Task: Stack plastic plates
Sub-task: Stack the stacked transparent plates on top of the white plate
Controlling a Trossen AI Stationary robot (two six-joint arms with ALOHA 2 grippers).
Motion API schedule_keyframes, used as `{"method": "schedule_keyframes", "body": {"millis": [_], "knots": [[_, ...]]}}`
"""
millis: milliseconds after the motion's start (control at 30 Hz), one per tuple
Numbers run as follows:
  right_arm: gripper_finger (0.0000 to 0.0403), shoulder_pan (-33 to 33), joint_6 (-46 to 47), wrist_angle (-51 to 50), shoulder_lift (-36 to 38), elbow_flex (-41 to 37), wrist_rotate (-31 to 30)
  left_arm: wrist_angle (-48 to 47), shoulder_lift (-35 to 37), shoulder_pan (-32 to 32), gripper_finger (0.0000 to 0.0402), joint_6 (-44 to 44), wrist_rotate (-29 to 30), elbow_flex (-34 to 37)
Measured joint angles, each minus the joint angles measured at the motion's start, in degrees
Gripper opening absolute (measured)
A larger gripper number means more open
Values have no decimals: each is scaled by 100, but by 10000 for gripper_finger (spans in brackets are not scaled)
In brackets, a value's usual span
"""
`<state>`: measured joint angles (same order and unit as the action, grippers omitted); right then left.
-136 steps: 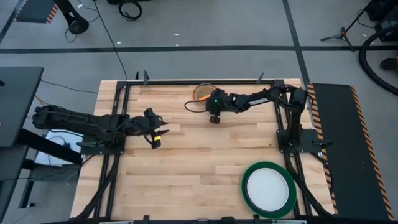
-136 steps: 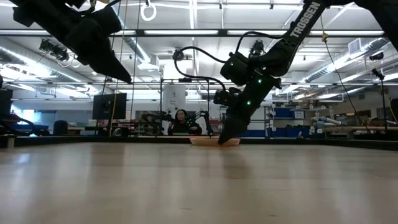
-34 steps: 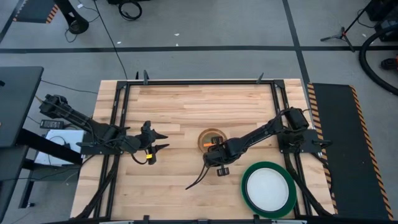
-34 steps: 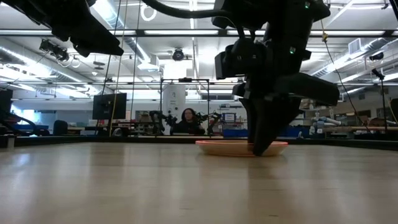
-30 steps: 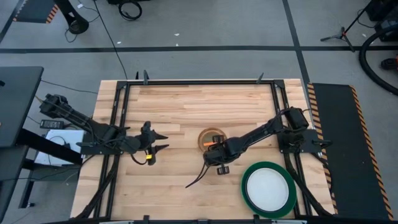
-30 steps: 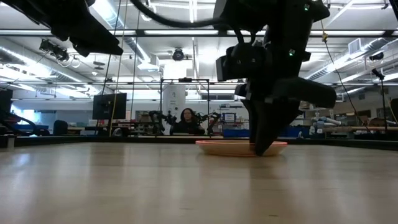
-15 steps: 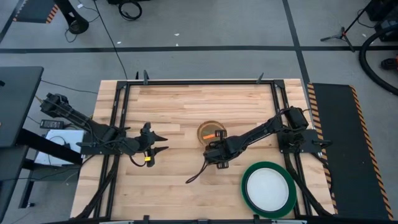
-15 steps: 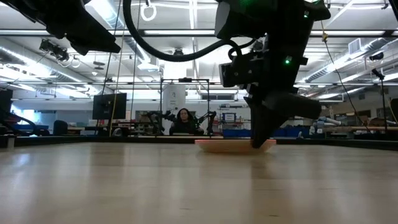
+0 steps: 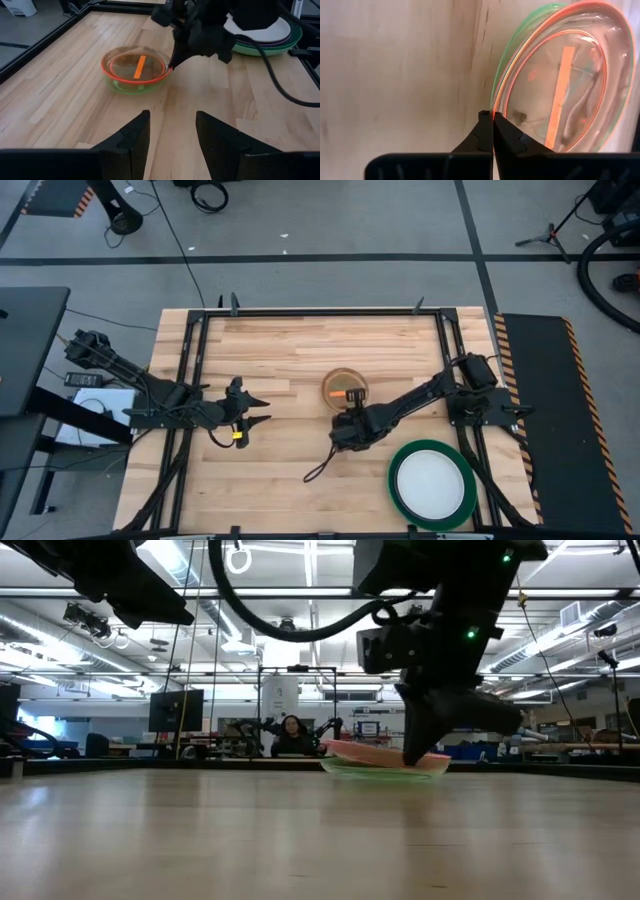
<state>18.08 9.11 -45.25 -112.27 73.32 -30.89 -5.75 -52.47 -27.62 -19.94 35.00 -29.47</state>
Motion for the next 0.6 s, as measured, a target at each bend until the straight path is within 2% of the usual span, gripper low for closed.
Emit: {"method": "schedule_keyframes", "body": {"millis": [167,400,600], "knots": [[2,319,388,-1009,0,476,-7,-1,-1,0,166,-1,0,0],[2,837,1097,-2465,2,1558,155,52,0,0,166,-23,7,0],[1,994,1366,-2813,9,2030,177,303,-2,0,166,154,17,0]]}}
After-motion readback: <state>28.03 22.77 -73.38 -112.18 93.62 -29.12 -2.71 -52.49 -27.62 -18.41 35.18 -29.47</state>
